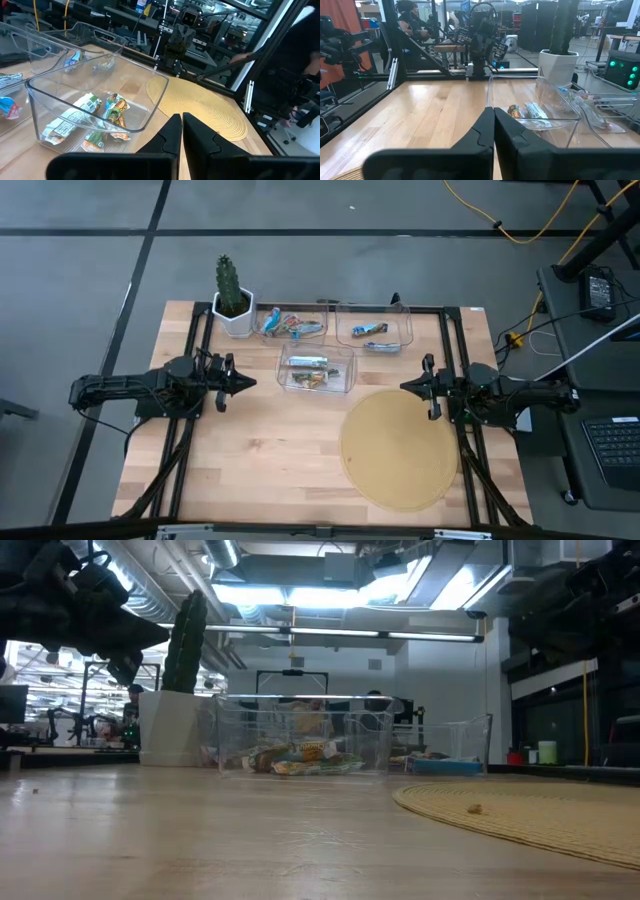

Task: Pick and place Granola Bars by type
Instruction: Return to Home Position

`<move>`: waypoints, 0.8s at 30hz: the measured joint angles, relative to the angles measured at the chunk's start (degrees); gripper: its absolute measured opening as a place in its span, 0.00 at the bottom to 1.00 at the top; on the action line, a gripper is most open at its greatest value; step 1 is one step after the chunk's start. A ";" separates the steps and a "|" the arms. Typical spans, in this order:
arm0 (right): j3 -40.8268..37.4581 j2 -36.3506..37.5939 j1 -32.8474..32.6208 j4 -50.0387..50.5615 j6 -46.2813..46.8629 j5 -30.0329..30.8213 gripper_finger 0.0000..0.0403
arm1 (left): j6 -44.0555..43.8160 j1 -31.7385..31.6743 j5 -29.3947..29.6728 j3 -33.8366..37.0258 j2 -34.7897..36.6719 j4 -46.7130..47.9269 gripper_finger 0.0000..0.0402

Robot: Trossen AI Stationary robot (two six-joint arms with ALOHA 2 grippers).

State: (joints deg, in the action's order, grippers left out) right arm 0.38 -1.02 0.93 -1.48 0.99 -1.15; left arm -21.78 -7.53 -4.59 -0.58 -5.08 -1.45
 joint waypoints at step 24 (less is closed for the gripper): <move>0.00 0.00 0.01 0.00 0.00 0.00 0.02 | 0.00 0.00 0.01 -0.02 0.00 0.00 0.02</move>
State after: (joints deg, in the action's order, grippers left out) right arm 0.38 -1.02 0.94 -1.48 0.99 -1.15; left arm -21.78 -7.53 -4.58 -0.60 -5.08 -1.45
